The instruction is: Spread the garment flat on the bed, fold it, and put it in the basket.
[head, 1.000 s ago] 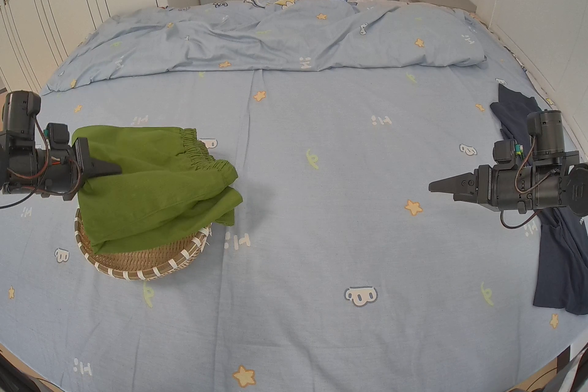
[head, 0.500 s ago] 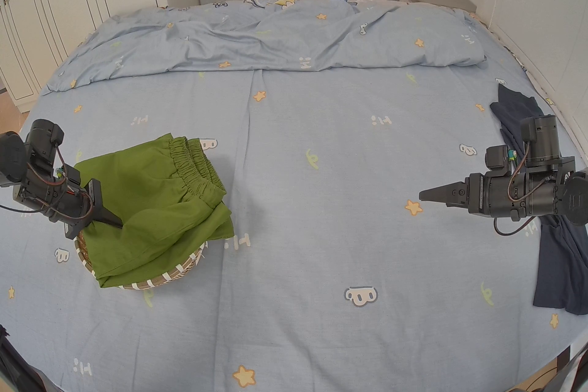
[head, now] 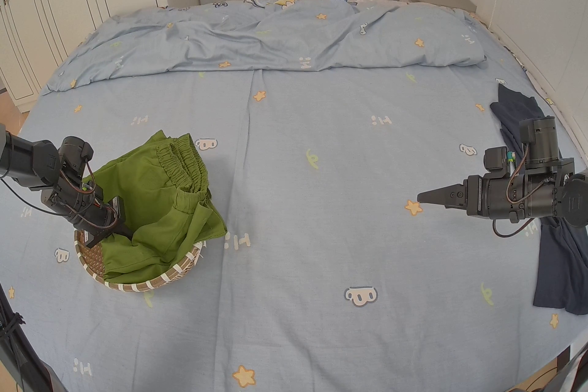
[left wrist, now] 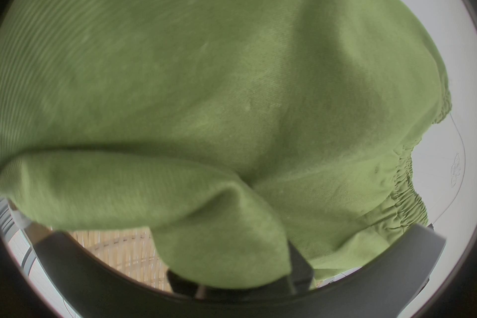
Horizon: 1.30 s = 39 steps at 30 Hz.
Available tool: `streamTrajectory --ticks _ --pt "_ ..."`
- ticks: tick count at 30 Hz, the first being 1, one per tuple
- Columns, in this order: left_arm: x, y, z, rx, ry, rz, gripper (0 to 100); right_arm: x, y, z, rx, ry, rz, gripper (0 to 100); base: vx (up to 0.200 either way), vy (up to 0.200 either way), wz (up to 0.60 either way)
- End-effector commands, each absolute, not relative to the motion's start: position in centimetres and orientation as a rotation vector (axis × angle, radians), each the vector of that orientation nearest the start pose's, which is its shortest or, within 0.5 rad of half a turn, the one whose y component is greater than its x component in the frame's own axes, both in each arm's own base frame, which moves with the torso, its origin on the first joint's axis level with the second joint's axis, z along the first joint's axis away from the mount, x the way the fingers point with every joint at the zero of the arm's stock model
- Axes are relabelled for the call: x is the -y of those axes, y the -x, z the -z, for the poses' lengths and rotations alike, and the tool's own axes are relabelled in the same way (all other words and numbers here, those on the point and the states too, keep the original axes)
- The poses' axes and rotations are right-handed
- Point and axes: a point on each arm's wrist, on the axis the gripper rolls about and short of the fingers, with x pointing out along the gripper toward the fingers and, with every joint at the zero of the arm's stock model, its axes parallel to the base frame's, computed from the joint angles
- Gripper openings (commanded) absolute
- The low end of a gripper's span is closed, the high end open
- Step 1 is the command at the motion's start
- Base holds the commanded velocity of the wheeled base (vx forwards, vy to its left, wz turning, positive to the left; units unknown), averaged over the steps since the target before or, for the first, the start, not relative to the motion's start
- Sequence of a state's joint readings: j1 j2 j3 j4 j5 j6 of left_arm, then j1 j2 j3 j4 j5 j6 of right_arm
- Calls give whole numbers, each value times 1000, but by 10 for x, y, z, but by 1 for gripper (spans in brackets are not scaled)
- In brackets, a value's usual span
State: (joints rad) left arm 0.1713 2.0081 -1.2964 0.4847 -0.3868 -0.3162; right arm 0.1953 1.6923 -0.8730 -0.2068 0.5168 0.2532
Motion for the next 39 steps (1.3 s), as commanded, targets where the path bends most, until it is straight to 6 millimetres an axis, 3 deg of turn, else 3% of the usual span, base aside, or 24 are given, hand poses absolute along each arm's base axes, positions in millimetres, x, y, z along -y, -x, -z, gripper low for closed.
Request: streamTrajectory --ticks 1,4,11,16,17,20,22,24,25,26,29,34,37,39 --pt "-50 -344 -115 -1201 612 3 100 -68 -285 -165 -701 -335 -609 100 0 0 0" --pt "-50 -343 -120 -1190 612 2 100 -67 -285 -165 -702 -335 -609 100 0 0 0" --pt "-45 -308 -180 -1067 537 -51 100 -66 -283 -170 -678 -330 -596 100 0 0 0" --pt "-37 -289 -205 -1003 489 -70 100 -61 -274 -185 -610 -314 -572 100 0 0 0" --pt "-32 -276 -221 -954 473 -59 100 -59 -264 -191 -581 -299 -556 100 0 0 0" --pt "-21 -255 -242 -882 448 -27 100 -53 -248 -200 -516 -236 -519 100 0 0 0" --pt "-6 -229 -262 -803 425 -1 100 -47 -233 -200 -481 -175 -496 100 0 0 0" --pt "-6 -229 -262 -803 425 -1 100 -47 -233 -200 -481 -175 -496 100 0 0 0" --pt "11 -198 -276 -728 418 35 100 -33 -208 -199 -444 -103 -469 100 0 0 0" --pt "16 -186 -279 -694 419 44 100 -27 -193 -196 -431 -81 -457 100 0 0 0" --pt "20 -154 -274 -621 413 -10 100 -20 -151 -184 -414 -75 -440 100 0 0 0" --pt "14 -86 -244 -417 365 -157 100 -10 -82 -156 -342 -82 -393 100 0 0 0" --pt "4 -50 -221 -321 374 -193 100 -9 -52 -141 -281 -96 -387 100 0 0 0" --pt "4 -50 -221 -321 374 -193 100 -9 -52 -141 -281 -96 -387 100 0 0 0"
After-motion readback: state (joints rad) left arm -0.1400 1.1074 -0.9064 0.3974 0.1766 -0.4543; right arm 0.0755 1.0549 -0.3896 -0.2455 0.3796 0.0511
